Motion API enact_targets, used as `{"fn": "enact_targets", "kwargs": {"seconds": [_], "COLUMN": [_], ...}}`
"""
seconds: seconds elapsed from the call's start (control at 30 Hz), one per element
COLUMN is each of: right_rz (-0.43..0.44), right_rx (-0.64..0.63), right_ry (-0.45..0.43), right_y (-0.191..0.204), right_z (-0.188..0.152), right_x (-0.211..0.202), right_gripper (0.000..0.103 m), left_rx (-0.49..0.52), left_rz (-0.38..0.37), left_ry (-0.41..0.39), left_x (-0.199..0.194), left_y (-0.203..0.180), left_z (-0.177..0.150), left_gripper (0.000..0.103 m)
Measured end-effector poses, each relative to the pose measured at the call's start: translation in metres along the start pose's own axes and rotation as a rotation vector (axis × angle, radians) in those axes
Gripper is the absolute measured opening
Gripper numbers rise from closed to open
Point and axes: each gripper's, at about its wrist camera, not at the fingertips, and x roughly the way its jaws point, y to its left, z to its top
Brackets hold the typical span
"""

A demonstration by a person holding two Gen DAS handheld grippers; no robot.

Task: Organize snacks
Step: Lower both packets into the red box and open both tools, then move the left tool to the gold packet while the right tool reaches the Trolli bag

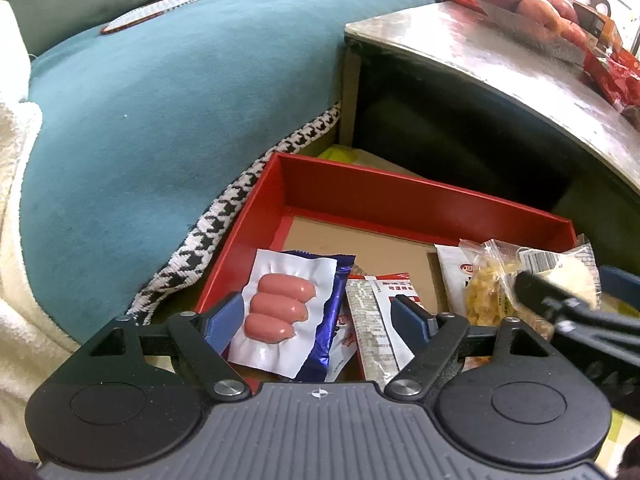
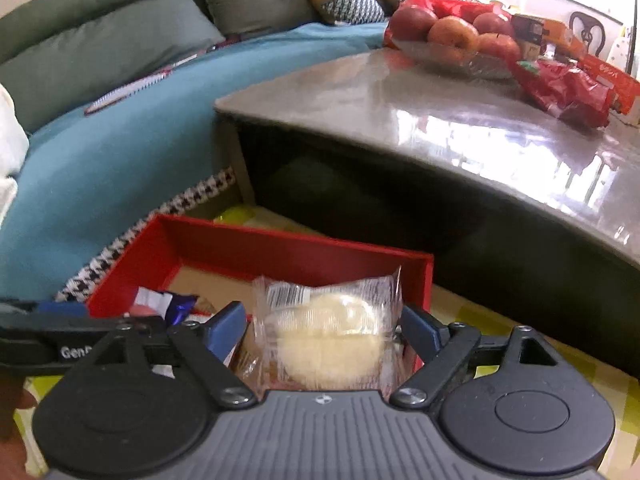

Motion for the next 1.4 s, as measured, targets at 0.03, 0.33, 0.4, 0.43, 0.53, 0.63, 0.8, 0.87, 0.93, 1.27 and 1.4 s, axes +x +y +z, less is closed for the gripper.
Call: {"fn": "enact_targets", "kwargs": {"seconds": [0.03, 0.33, 0.4, 0.43, 0.53, 0.63, 0.8, 0.87, 0.93, 1.27, 1.4], "right_rz": [-0.009, -0.085, -0.099, -0.103, -0.12, -0.139, -0.153, -0.151, -0.147, -0.132, -0.125], "right_rx": [0.003, -0.025, -0.028, -0.028, -0.024, -0.02, -0.005, 0.008, 0.021, 0.033, 0.031], "right_ry": [-0.005, 0.023, 0.037, 0.044, 0.069, 0.093, 0.118, 0.126, 0.135, 0.181, 0.192], "right_y": [-0.002, -0.019, -0.022, -0.024, -0.032, -0.042, -0.057, -0.064, -0.07, -0.078, -0.078], "right_z": [0.0, -0.02, -0.03, -0.034, -0.049, -0.063, -0.079, -0.083, -0.086, -0.092, -0.093], "right_x": [-0.003, -0.037, -0.044, -0.046, -0.055, -0.062, -0.073, -0.075, -0.076, -0.065, -0.061], "right_gripper": [0.088, 0.088, 0.088, 0.088, 0.088, 0.088, 0.088, 0.088, 0.088, 0.088, 0.089], "left_rx": [-0.001, 0.025, 0.047, 0.059, 0.087, 0.12, 0.244, 0.299, 0.344, 0.495, 0.533], "left_rz": [-0.004, -0.09, -0.108, -0.118, -0.142, -0.171, -0.259, -0.322, -0.368, -0.475, -0.501], "left_ry": [0.002, 0.009, 0.017, 0.021, 0.033, 0.056, 0.101, 0.129, 0.154, 0.216, 0.236], "left_x": [-0.001, -0.026, -0.03, -0.033, -0.04, -0.044, -0.039, -0.033, -0.023, 0.017, 0.019], "left_y": [0.0, -0.01, -0.015, -0.018, -0.023, -0.031, -0.055, -0.067, -0.077, -0.101, -0.1], "left_z": [-0.001, -0.022, -0.032, -0.038, -0.052, -0.066, -0.087, -0.093, -0.096, -0.094, -0.094], "left_gripper": [0.085, 0.086, 0.086, 0.086, 0.086, 0.086, 0.086, 0.086, 0.086, 0.086, 0.086]}}
